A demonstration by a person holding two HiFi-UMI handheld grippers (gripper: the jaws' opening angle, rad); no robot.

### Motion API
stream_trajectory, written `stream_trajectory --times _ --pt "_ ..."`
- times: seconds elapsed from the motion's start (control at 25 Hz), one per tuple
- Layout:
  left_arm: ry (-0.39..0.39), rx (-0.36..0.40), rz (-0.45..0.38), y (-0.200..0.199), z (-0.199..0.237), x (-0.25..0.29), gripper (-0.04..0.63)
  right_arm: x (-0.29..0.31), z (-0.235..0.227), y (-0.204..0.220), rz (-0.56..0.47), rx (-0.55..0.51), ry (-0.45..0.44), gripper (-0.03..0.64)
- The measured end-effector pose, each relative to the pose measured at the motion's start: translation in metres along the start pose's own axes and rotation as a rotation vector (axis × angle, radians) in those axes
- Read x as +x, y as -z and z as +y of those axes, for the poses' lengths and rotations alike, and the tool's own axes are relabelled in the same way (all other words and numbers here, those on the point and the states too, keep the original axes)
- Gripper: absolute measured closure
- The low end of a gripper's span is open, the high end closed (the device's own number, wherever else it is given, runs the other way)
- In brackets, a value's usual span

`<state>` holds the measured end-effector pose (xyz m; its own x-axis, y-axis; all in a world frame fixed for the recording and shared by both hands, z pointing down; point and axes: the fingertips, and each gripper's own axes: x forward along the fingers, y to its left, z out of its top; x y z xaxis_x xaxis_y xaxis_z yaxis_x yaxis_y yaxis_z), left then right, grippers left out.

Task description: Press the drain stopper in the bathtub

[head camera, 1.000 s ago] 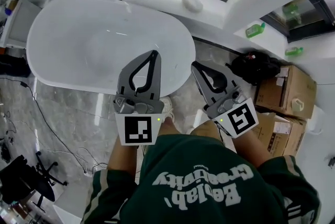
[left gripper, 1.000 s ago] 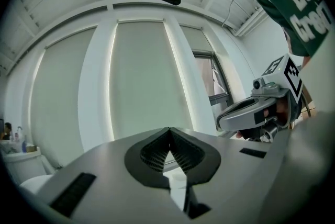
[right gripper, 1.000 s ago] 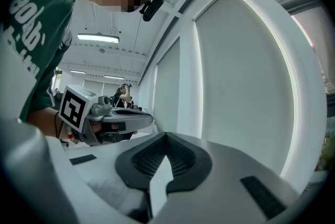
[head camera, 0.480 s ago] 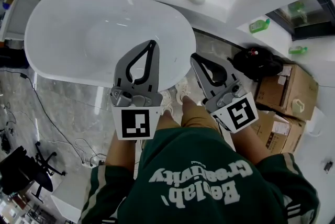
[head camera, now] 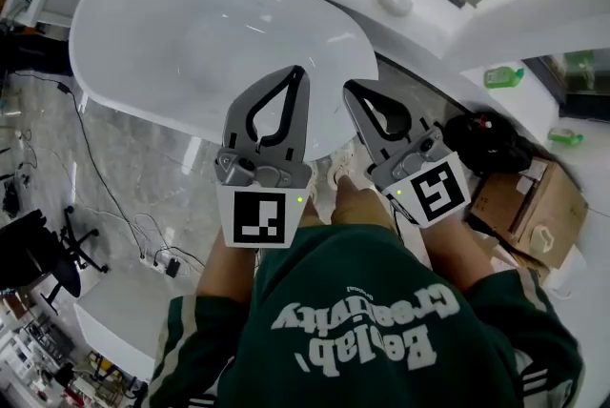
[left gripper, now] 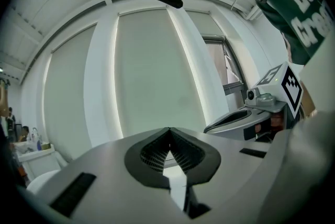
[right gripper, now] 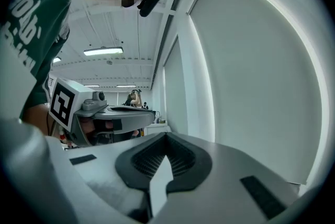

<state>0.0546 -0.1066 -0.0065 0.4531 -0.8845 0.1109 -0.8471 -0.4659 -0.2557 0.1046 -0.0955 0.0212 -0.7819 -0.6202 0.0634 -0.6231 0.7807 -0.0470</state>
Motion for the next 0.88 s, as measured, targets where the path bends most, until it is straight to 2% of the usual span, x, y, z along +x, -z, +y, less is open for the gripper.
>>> stream_trajectory --times 0.32,0.6,0.8,0.88 --pt "-0.073 -0.031 0.017 0.008 0.003 0.025 0.586 0.012 -0.022 0.008 0.005 -0.002 -0.069 0.603" --pt "-0.112 -0.053 0.053 0.030 0.009 0.036 0.586 0.023 -0.037 0.031 0.014 0.008 -0.114 0.603" --pt "-0.103 -0.066 0.103 0.066 0.015 0.032 0.586 0.040 -0.035 0.063 0.060 0.043 -0.130 0.603" --pt "-0.081 -0.047 0.099 0.082 0.018 0.032 0.586 0.051 -0.031 0.080 0.081 0.047 -0.137 0.603"
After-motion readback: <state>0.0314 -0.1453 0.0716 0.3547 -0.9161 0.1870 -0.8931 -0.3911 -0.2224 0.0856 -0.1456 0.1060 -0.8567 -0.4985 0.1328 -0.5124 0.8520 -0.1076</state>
